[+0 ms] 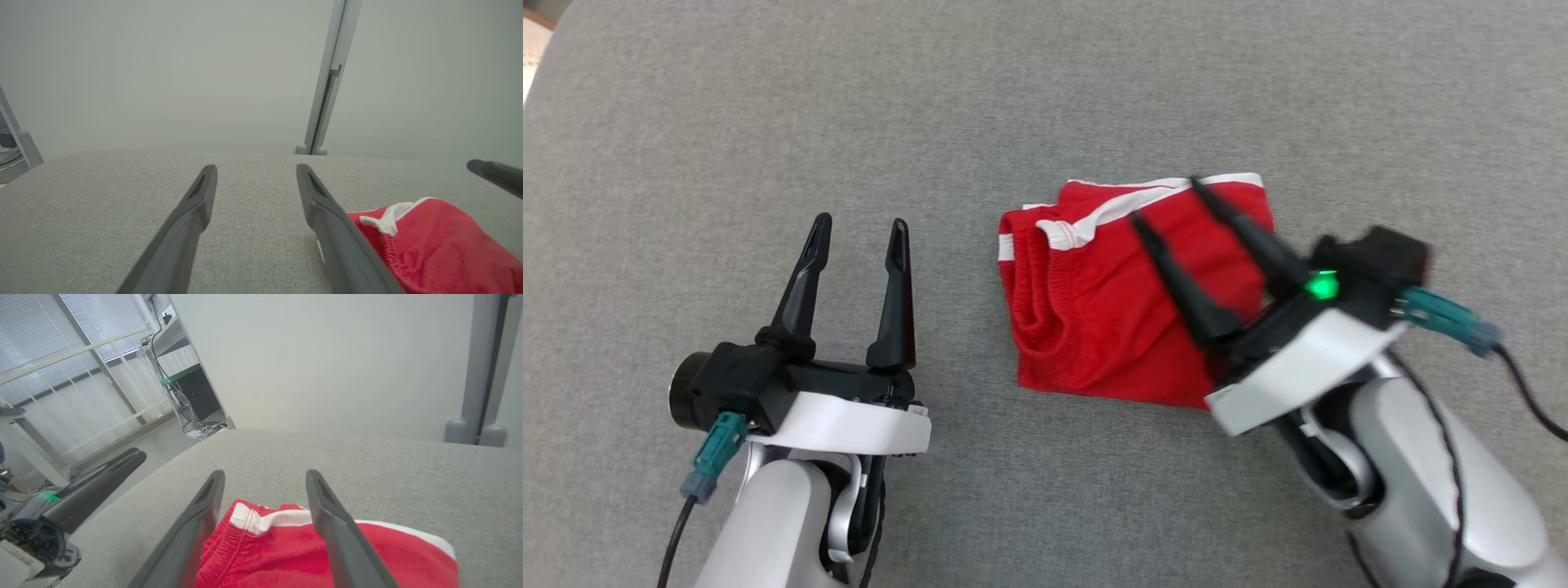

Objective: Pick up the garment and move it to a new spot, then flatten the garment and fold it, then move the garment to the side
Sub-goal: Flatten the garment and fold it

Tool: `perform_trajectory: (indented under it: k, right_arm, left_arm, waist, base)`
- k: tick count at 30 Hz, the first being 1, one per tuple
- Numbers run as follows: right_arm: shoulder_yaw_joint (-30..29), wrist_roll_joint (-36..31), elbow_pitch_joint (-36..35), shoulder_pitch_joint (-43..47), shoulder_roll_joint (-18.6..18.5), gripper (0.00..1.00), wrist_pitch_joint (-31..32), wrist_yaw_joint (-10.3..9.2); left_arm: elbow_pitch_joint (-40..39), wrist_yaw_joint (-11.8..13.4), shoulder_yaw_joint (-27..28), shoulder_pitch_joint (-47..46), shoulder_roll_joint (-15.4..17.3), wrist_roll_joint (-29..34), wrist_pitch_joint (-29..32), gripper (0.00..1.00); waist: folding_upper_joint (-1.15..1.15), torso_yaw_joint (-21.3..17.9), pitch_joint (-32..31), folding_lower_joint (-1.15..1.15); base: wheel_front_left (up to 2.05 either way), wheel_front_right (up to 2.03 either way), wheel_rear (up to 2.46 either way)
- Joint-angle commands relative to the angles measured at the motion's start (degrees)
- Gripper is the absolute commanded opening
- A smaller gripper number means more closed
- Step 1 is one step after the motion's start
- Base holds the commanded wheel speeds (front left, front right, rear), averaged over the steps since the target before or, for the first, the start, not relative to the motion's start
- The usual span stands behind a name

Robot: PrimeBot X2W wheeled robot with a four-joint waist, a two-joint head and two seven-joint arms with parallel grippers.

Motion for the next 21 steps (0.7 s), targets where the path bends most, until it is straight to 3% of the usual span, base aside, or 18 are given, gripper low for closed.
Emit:
perform_trajectory:
  k: [1,5,14,21]
  right_arm:
    - [-1.6,-2.5,-0.9,1.2,-1.1,1.00,-2.5,-0.01]
    - [-8.9,-6.4,-3.0,5.1,-2.3,1.00,-6.6,-0.01]
    - [-25.6,-10.4,-6.8,16.3,-2.1,1.00,-8.7,-0.01]
    - [-30.2,-13.1,-10.4,22.2,-0.3,1.00,-7.4,-0.01]
  left_arm:
    - [-0.2,0.0,0.5,-0.2,0.4,0.3,-0.2,1.00]
    - [-0.3,0.4,1.5,0.6,1.0,0.4,-0.2,1.00]
    - [-0.7,1.3,3.5,2.8,3.0,0.0,0.0,1.00]
    - [-1.1,2.2,4.5,5.8,4.2,-0.5,0.7,1.00]
  waist:
    - [0.00,-0.9,-0.4,0.00]
    - [0.00,-2.7,-1.0,0.00]
    - [0.00,-6.3,-3.2,0.00]
    - [0.00,-7.9,-7.0,0.00]
  base:
    - [0.00,0.00,0.00]
    - [0.00,0.00,0.00]
    - [0.00,0.00,0.00]
    - [0.00,0.00,0.00]
